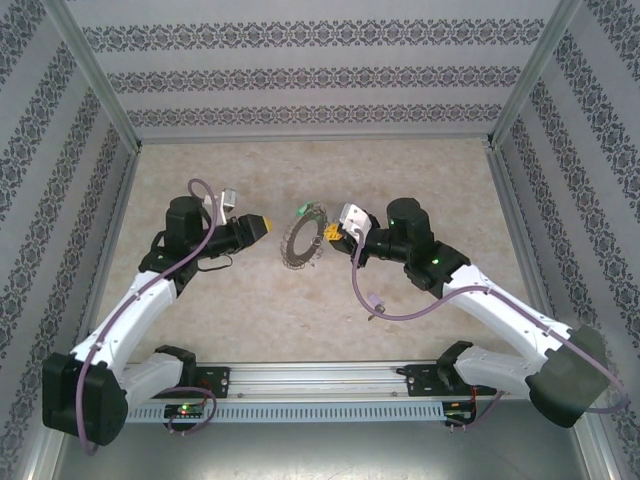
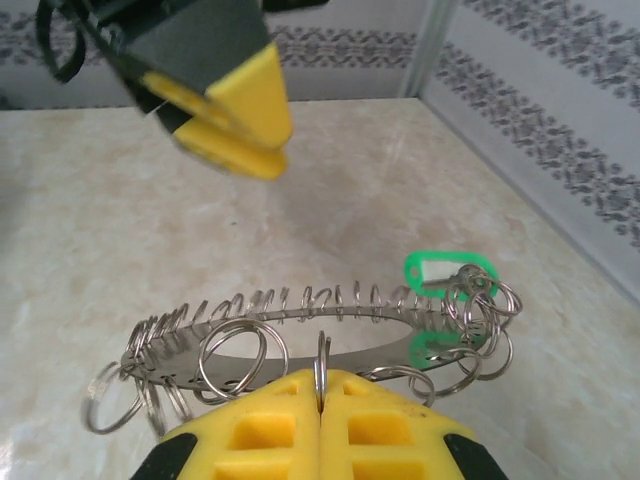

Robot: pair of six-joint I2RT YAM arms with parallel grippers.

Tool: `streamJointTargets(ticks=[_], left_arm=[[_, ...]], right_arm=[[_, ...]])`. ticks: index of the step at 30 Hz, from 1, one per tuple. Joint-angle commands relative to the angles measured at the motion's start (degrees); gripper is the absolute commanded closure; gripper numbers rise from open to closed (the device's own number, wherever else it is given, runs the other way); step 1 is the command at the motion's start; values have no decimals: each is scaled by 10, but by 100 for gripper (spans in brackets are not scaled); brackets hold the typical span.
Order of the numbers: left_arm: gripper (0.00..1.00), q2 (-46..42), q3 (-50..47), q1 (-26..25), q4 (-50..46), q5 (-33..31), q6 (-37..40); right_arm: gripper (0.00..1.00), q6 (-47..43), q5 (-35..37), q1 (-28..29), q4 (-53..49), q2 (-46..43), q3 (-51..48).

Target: Put the keys on the keyring

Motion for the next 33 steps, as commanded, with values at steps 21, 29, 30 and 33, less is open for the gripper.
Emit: streamJointTargets(ticks=[21, 29, 30, 33], left_arm=[[69, 14, 26, -104, 63, 66, 545], [66, 48, 64, -108, 30, 144, 575], [65, 54, 70, -111, 25, 156, 581], [65, 66, 94, -122, -24, 174, 623]], right_arm=[[100, -204, -146, 4, -112, 86, 118], [100, -164, -227, -11, -100, 90, 114], [100, -161, -229, -11, -98, 90, 112], [100, -159, -237, -13, -94, 91, 109]])
